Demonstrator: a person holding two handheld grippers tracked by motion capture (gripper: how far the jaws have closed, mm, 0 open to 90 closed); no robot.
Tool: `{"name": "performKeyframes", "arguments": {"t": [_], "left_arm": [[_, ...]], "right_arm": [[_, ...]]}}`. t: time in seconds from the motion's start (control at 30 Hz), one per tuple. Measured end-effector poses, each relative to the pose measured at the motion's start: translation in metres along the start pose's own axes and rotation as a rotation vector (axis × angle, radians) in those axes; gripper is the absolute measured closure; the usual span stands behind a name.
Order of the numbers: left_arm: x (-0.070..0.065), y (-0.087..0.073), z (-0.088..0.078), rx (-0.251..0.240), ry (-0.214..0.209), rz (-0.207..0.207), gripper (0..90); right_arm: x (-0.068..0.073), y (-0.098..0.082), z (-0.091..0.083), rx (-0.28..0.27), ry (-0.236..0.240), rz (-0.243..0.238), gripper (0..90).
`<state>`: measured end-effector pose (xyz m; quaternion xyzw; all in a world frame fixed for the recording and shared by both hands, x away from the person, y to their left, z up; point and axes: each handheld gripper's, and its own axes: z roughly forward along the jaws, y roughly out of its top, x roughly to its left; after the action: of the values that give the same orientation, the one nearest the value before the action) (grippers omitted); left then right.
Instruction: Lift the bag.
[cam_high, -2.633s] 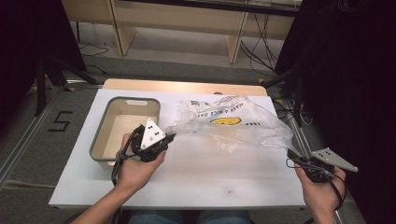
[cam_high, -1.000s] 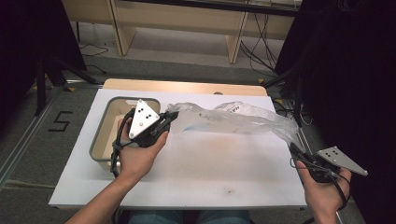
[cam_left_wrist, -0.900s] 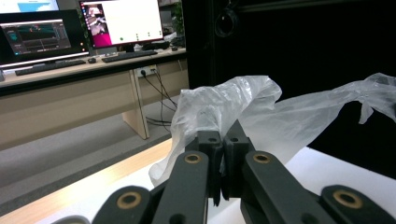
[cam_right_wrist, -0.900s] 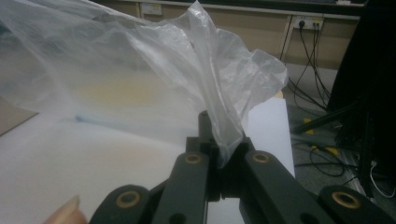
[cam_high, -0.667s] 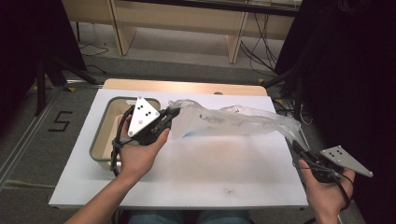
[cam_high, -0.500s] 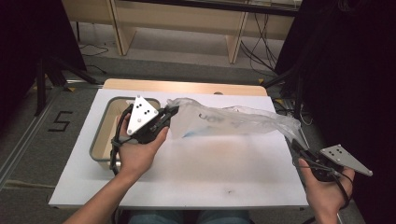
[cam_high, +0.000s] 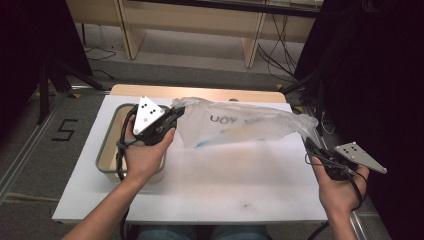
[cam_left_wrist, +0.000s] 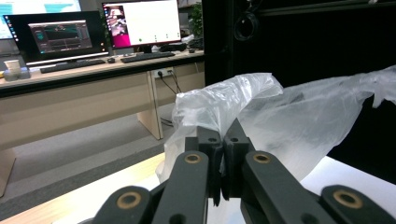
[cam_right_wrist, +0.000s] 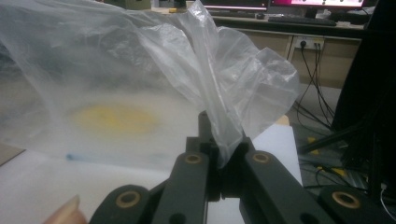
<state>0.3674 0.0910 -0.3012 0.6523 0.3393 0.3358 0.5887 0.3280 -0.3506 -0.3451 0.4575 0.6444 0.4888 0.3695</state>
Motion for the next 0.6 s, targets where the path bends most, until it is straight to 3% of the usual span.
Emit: {"name": "performKeyframes", "arguments": {"t": [0.6], "left_arm": [[0.013,-0.009,0.023,0.045,0.039,-0.026,88.9]], "right_arm": [[0.005,0.002,0.036,0.012,0.007,0.011,90.0]]}}
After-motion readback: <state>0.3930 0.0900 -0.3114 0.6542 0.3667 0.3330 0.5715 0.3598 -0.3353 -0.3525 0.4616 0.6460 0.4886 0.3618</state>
